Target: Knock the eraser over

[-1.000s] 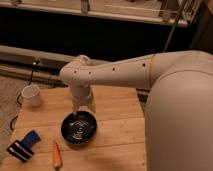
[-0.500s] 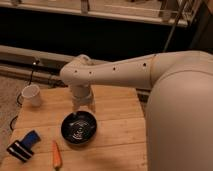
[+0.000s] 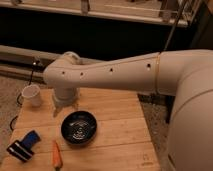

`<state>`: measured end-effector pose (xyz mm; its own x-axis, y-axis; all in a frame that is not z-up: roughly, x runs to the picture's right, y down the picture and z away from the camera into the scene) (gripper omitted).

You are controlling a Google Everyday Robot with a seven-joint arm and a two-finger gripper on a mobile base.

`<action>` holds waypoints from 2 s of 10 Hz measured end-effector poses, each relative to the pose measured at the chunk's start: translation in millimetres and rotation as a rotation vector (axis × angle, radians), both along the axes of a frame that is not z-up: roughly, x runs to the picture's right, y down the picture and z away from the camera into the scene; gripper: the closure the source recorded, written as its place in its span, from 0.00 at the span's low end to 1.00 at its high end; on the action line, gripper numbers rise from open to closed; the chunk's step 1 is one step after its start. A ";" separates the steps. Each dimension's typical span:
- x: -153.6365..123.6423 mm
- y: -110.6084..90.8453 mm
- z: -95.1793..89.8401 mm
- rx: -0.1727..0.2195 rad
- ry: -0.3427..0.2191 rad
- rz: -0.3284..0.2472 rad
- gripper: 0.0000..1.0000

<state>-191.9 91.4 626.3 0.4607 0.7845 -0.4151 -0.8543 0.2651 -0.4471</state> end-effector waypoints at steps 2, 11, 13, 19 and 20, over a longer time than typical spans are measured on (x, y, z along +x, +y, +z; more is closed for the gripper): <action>-30.8 13.2 -38.3 0.085 -0.127 -0.115 0.35; -159.5 71.2 -147.9 0.264 -0.217 -0.494 0.35; -186.5 92.2 -159.0 0.214 -0.276 -0.556 0.35; -239.2 169.1 -151.1 -0.030 -0.470 -0.697 0.72; -246.5 175.0 -146.4 -0.042 -0.481 -0.706 0.82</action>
